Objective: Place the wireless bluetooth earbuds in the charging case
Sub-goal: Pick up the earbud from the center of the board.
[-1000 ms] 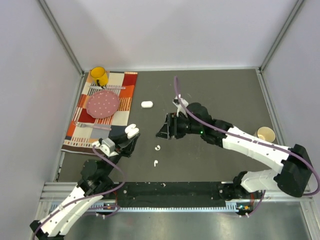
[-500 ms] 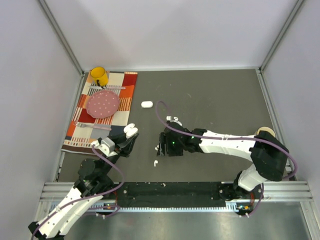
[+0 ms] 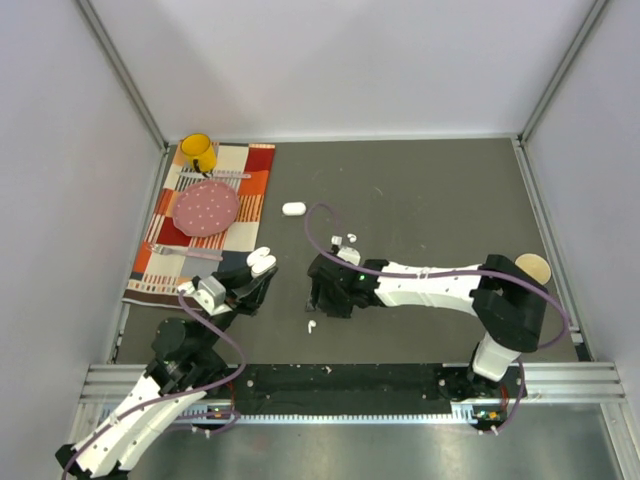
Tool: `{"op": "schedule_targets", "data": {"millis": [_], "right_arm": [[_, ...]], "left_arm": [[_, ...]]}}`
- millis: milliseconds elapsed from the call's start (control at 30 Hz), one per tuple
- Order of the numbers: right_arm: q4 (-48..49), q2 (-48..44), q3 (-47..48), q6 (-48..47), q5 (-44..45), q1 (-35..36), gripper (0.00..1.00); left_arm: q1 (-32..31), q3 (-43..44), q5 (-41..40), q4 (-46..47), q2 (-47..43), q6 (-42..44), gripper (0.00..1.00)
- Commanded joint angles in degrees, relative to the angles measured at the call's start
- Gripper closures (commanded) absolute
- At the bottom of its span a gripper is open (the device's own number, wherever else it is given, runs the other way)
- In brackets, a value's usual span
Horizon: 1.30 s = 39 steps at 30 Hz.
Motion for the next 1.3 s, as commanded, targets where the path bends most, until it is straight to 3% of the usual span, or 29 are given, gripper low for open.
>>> {"op": "schedule_targets", "data": {"millis": [0,267,1267], "right_arm": [[-1.33,2.64,3.96,4.40,-0.30,1.17,0.44],[-1.59,5.63,4.84,7.12,-2.67,1.52,0.52],[-1.42,11.08,7.21,7.91,-4.78,1.43,0.63]], "left_arm": [[-0.15,3.08,0.30,1.55,-9.90,0.31,1.00],[-0.15,3.87,0.30,-0.03,-9.98,0.31,1.00],[-0.15,4.13,-1.72,-1.35,-9.90,1.62,1.00]]}}
